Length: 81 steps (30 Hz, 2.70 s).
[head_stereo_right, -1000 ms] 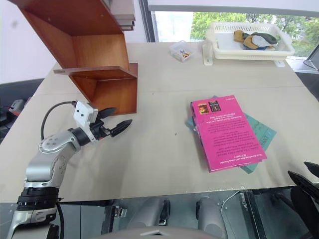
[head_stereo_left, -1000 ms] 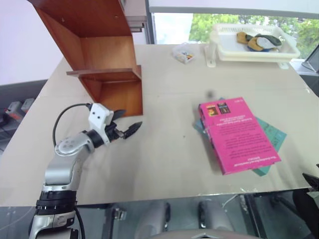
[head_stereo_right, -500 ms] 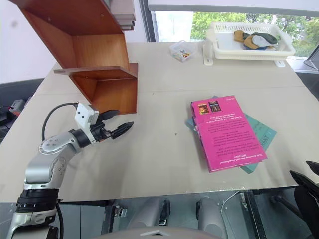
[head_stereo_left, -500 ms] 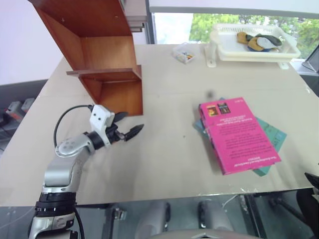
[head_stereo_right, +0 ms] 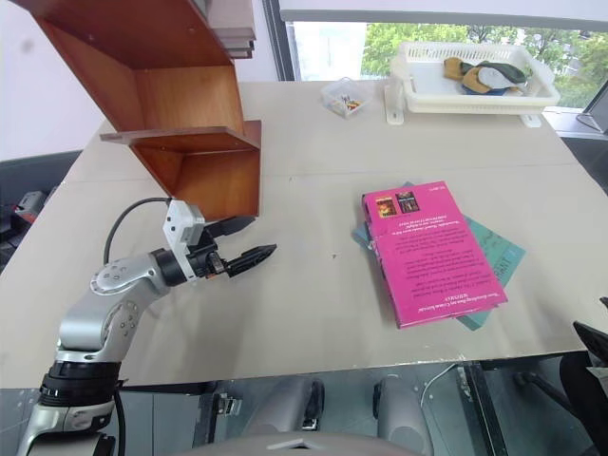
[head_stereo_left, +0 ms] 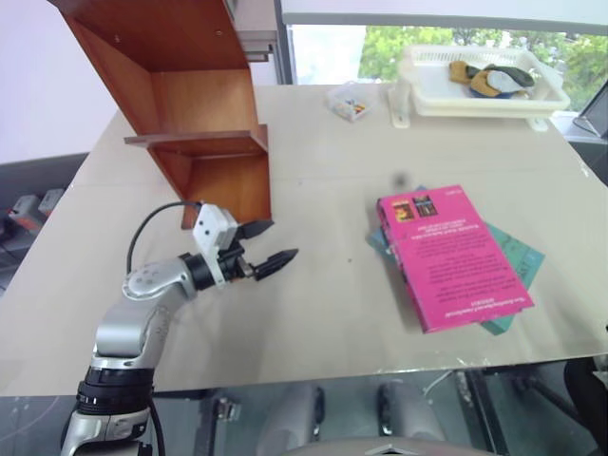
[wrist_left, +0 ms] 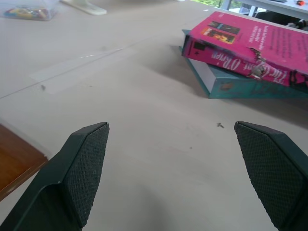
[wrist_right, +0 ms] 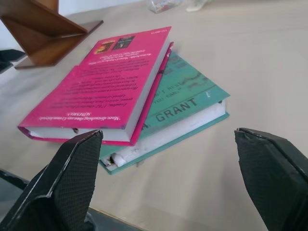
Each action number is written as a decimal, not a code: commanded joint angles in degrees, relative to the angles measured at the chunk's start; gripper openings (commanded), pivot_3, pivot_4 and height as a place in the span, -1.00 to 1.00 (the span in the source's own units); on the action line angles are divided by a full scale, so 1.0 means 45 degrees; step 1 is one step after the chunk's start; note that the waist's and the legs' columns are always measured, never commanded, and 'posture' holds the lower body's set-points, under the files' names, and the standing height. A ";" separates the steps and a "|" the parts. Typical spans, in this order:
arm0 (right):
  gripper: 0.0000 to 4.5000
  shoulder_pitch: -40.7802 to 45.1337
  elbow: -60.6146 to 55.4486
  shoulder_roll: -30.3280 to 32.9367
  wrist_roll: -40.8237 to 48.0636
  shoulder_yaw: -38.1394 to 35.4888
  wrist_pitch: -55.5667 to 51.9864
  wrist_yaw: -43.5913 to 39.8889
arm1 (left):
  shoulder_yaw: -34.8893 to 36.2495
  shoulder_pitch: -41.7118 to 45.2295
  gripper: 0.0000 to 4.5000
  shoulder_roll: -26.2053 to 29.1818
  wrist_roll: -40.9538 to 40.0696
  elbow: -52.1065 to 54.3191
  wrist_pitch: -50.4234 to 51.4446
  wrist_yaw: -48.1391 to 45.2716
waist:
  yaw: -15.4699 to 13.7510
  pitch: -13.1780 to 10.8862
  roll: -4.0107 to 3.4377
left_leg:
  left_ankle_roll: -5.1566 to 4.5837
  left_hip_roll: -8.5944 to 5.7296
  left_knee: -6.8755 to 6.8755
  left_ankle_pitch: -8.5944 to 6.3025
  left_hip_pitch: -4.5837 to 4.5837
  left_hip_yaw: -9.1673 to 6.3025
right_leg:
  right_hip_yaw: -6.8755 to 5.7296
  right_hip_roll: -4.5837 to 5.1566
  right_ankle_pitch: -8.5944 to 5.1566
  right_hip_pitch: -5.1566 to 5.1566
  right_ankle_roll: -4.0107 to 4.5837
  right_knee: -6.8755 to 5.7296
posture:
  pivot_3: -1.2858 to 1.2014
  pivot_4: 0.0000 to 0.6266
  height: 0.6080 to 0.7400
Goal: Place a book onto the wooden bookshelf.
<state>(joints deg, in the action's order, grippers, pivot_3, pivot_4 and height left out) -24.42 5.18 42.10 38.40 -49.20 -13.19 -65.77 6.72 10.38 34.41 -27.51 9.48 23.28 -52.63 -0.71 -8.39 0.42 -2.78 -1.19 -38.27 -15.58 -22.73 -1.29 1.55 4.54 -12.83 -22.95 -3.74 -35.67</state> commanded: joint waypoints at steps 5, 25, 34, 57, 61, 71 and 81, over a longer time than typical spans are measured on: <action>1.00 0.2551 0.0294 -0.0973 -0.2910 0.1982 0.1393 0.4443 | 0.0728 0.0122 0.99 0.0848 -0.1394 0.0965 0.0098 -0.1295 | 0.0001 -0.0002 -0.0006 | 0.0005 0.0005 0.0002 0.0009 -0.0001 -0.0011 | -0.0017 -0.0027 0.0000 -0.0006 0.0002 -0.0008 | 0.03 -0.52 1.00; 1.00 0.7528 0.4018 -0.1271 -0.4255 0.4387 0.1432 0.7367 | 0.1494 0.0348 0.99 0.2050 -0.2547 0.0998 -0.1093 -0.4202 | 0.0055 -0.0010 -0.0022 | -0.0002 -0.0017 -0.0001 0.0014 0.0007 0.0010 | -0.0063 -0.0117 0.0002 0.0000 -0.0002 -0.0018 | 0.03 -0.52 1.00; 1.00 0.6048 0.1066 -0.1487 -0.2145 0.5260 -0.0943 0.4458 | 0.1421 0.0510 0.99 0.1757 -0.2414 0.0645 -0.1358 -0.4025 | 0.0162 -0.0011 -0.0023 | -0.0007 -0.0002 -0.0001 0.0012 0.0013 0.0001 | -0.0069 -0.0132 0.0030 0.0005 -0.0052 -0.0023 | 0.03 -0.52 1.00; 1.00 0.5374 -0.1753 -0.1797 -0.1354 0.5366 -0.1803 0.4972 | 0.1617 0.0927 0.99 0.0930 -0.3658 -0.0412 0.1542 -0.1884 | 0.0208 -0.0019 -0.0028 | -0.0005 -0.0015 -0.0007 0.0012 0.0025 -0.0017 | -0.0079 -0.0131 0.0032 0.0013 -0.0058 -0.0039 | 0.03 -0.52 1.00; 1.00 0.4228 -0.2221 -0.0329 -0.0290 0.3909 -0.1981 0.2941 | 0.1419 0.1258 0.99 -0.0261 -0.4794 -0.0471 0.3449 -0.0063 | 0.0176 -0.0023 -0.0018 | -0.0008 -0.0019 -0.0009 0.0011 0.0024 -0.0026 | -0.0088 -0.0130 0.0032 0.0021 -0.0062 -0.0037 | 0.03 -0.52 1.00; 1.00 0.1938 -0.4813 0.1922 0.4293 0.0579 -0.5819 0.0566 | 0.1903 0.3350 0.99 -0.2224 -0.7406 -0.4412 0.9805 0.3434 | 0.0281 -0.0029 0.0020 | -0.0008 0.0014 -0.0032 0.0011 0.0086 -0.0041 | -0.0101 -0.0170 0.0028 0.0097 -0.0068 -0.0045 | 0.03 -0.52 1.00; 1.00 0.1076 -0.5902 0.1200 0.4201 0.0433 -0.5686 0.0961 | 0.3005 0.4605 0.99 -0.2689 -0.7225 -0.6565 1.0620 0.4611 | 0.0200 -0.0050 0.0056 | -0.0002 -0.0008 -0.0024 0.0011 0.0065 -0.0040 | -0.0093 -0.0136 0.0029 0.0077 -0.0065 -0.0038 | 0.03 -0.52 1.00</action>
<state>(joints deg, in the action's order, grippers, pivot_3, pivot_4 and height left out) -19.58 -19.78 47.61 56.78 -45.58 -39.61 -61.78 19.79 30.93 22.95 -58.68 -20.98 69.17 -31.98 0.20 -8.61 0.67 -2.79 -1.26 -38.38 -15.53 -22.44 -1.47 1.13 3.97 -12.70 -22.62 -4.03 -35.84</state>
